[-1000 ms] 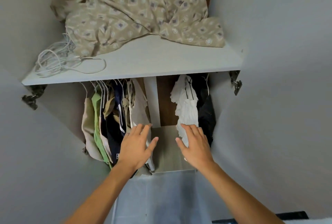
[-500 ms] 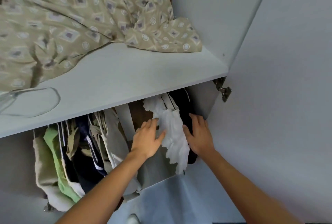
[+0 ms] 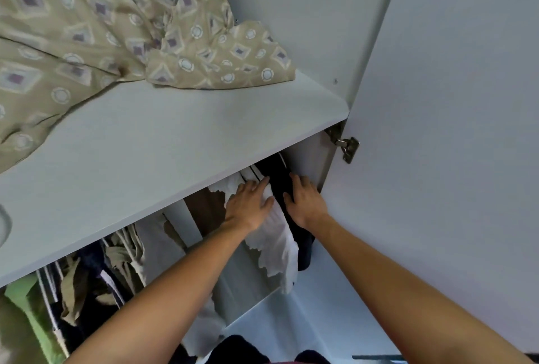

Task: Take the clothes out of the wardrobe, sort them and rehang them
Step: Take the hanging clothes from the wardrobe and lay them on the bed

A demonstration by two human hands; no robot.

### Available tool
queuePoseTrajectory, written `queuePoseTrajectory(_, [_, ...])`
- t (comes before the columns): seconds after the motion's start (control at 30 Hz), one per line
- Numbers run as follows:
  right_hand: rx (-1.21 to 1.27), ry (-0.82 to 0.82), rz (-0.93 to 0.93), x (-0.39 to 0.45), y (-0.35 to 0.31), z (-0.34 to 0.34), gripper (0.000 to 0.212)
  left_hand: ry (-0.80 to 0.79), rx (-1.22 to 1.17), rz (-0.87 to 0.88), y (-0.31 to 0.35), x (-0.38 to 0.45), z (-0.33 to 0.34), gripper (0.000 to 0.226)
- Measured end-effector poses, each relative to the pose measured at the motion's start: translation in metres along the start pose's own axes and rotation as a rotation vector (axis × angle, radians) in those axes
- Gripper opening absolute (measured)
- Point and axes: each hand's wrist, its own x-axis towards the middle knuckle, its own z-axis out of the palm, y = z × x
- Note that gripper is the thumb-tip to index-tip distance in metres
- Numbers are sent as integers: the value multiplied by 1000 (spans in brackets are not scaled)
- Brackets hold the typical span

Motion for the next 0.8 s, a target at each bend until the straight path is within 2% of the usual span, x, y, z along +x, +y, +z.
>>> queuePoseTrajectory(0.1, [65,-6,19,8,7,10,63,-8,-40,-31,0,6,8,59])
queuePoseTrajectory(0.2, [84,-7,41,15,7,17,64,73,-69,-45,-2,4,8,50])
queuePoseTrajectory(0.33, [76,-18,71,26,-2,23,55,158,-170,-138,-19,-3,2,34])
queuePoseTrajectory(0.53, [94,-54,91,41,-19,28,53,297,-387,-259,-36,-14,1,38])
queuePoseTrajectory(0.67, [119,43,112,39,-25,32,31,294,-405,-317,-39,-8,3,23])
queuePoseTrajectory(0.8, [162,129,105,33,-31,33,39,265,-353,-345,-35,-4,4,35])
